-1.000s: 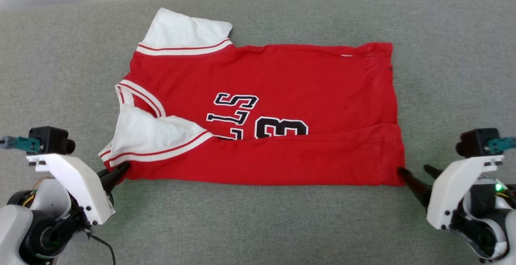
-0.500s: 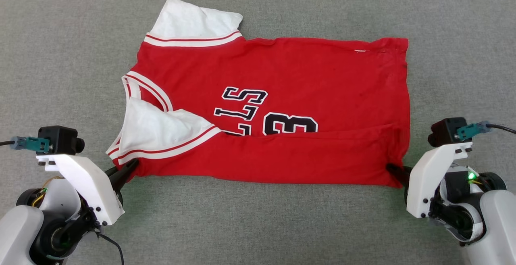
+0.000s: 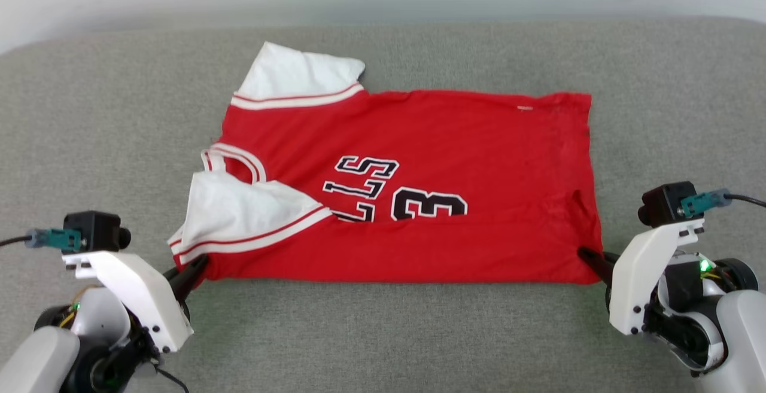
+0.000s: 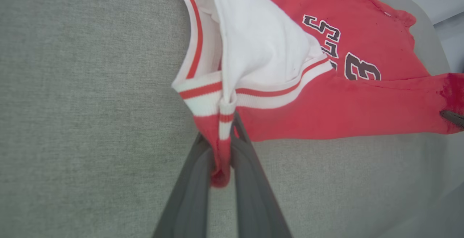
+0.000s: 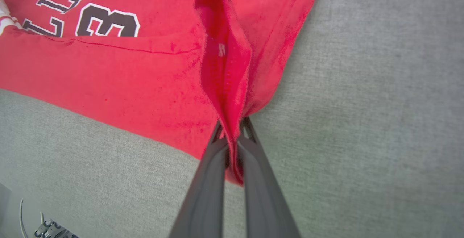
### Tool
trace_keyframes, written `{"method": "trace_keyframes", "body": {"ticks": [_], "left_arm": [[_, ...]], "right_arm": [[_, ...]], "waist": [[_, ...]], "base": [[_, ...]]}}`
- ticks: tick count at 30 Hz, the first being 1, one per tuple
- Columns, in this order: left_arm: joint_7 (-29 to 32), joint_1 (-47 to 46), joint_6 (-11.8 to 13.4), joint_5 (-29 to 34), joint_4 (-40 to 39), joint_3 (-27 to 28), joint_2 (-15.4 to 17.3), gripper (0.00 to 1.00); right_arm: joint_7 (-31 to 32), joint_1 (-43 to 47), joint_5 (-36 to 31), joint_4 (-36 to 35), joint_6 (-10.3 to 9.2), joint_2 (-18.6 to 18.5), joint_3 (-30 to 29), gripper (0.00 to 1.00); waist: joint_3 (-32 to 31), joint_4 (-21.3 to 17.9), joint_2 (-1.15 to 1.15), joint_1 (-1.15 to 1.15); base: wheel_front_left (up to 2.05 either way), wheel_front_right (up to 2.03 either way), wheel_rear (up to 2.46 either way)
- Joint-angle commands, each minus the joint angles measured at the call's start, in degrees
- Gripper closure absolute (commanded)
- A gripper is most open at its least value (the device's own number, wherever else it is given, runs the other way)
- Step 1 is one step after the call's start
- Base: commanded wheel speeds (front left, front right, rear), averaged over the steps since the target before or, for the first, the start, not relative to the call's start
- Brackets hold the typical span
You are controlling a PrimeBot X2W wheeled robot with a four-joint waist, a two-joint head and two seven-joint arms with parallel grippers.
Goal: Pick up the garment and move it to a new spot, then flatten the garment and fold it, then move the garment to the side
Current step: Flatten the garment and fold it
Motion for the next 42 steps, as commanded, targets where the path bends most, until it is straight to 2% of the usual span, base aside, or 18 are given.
{"method": "trace_keyframes", "body": {"ticks": [1,9,13,14,15,16,21,26,33,39,42], "left_arm": [[-0.4,1.1,0.5,0.3,-0.3,0.3,-0.2,1.0],[-1.0,7.8,3.6,-0.3,-3.4,0.4,0.3,1.0],[-1.0,10.0,3.6,-0.9,-3.3,-0.8,-0.9,1.0],[-1.4,9.9,3.5,-0.5,-2.9,-1.1,-1.3,1.0],[-1.8,9.6,3.3,-0.7,-2.3,-1.3,-2.1,0.58],[-1.5,9.4,2.9,-0.9,-1.6,-1.9,-2.8,0.0],[-5.7,7.2,2.1,1.0,1.0,-1.3,-4.2,0.0],[-11.3,5.4,2.4,4.9,1.1,-0.3,-4.1,0.0],[-19.4,1.7,5.0,10.6,0.8,1.6,-4.9,0.0],[-23.9,-3.6,6.7,13.5,0.4,3.7,-5.3,0.0],[-24.7,-7.3,6.5,14.2,0.7,4.4,-5.1,0.0]], "right_arm": [[-0.1,1.0,0.4,-0.4,-0.02,-0.3,0.0,1.0],[1.5,6.4,0.7,-3.7,-0.03,-1.3,-1.2,1.0],[1.8,8.9,-0.2,-3.9,-0.03,-1.0,-2.5,1.0],[1.5,9.4,0.0,-3.5,-0.03,-0.4,-2.8,0.88],[1.0,9.7,-0.2,-3.2,-0.03,-0.1,-3.1,0.29],[0.3,9.9,-0.6,-2.9,-0.03,0.0,-3.3,0.0],[-4.5,10.6,-1.3,-2.9,-0.03,1.0,-3.5,0.0],[-13.7,11.1,-3.5,-5.9,-0.03,1.7,-4.6,0.0],[-26.5,10.0,-9.8,-9.3,-0.03,4.9,-7.8,0.0],[-33.4,7.2,-13.5,-13.5,-0.03,7.0,-9.0,0.0],[-35.4,5.3,-14.4,-15.2,-0.03,8.1,-9.1,0.0]], "waist": [[-1.6,0.2,0.0,0.0],[-5.4,0.6,0.0,0.0],[-5.5,0.7,0.0,0.0],[-5.4,0.7,0.0,0.0],[-5.3,0.7,0.0,0.0],[-5.2,0.7,0.0,0.0],[-5.1,0.5,0.0,0.0],[-6.2,-0.2,0.0,0.0],[-6.5,-1.9,0.0,0.0],[-3.2,-3.7,0.0,0.0],[0.0,-4.7,0.0,0.0]], "base": [[0.0,0.0,0.0],[0.0,0.0,0.0],[0.0,0.0,0.0],[0.0,0.0,0.0],[0.0,0.0,0.0],[0.0,0.0,0.0],[0.0,0.0,0.0],[0.0,0.0,0.0],[0.0,0.0,0.0],[0.0,0.0,0.0],[0.0,0.0,0.0]]}}
